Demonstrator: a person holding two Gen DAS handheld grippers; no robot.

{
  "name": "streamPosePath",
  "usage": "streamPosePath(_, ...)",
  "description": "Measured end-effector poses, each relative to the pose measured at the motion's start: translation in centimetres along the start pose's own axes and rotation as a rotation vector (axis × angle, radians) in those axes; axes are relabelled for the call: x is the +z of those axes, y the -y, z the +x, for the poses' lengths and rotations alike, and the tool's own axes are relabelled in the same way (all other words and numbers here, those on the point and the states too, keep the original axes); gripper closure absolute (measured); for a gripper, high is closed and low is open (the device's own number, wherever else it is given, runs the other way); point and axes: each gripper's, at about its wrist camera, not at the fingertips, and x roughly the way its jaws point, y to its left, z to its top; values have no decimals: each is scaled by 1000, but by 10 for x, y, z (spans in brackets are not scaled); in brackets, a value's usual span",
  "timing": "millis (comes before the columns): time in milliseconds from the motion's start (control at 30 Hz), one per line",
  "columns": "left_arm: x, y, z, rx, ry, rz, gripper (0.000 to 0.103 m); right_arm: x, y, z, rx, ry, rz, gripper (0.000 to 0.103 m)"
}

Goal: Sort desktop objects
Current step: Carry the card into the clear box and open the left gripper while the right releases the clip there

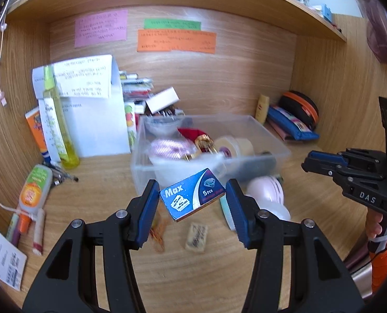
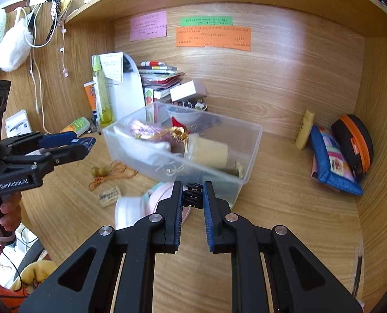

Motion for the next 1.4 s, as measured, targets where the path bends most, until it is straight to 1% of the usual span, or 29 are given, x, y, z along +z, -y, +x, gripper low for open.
streamPosePath(167,23,-7,4,6,38,-7,51,18,9,8,-4,23,8,90)
streamPosePath(367,46,-10,20,8,50,-9,51,38,23,26,-4,30,23,90)
streamPosePath(600,69,-9,50,-17,36,-22,51,59,28,57,4,6,31,90)
streamPosePath(700,77,-9,66,-16,24,-30,51,69,29,71,29,-14,40,90)
streamPosePath(767,81,-10,78,-14,12,-38,51,75,29,80,30,-28,43,90)
streamPosePath(900,81,-16,101,-14,-23,-59,51,80,25,97,18,-45,43,90)
streamPosePath(967,77,-18,112,-12,-41,-49,51,78,25,104,-5,-37,65,90)
streamPosePath(1067,72,-20,123,-1,-57,-46,51,74,27,113,-7,-54,89,90)
streamPosePath(1133,70,-24,128,-23,-75,-67,51,72,29,117,-27,-62,90,90)
streamPosePath(1267,67,-30,135,-26,-97,-89,51,67,37,128,-34,-97,130,89)
streamPosePath(1333,66,-30,136,-39,-104,-93,51,65,38,133,-47,-107,127,90)
streamPosePath(1400,66,-28,136,-33,-102,-87,51,63,35,136,-60,-110,122,89)
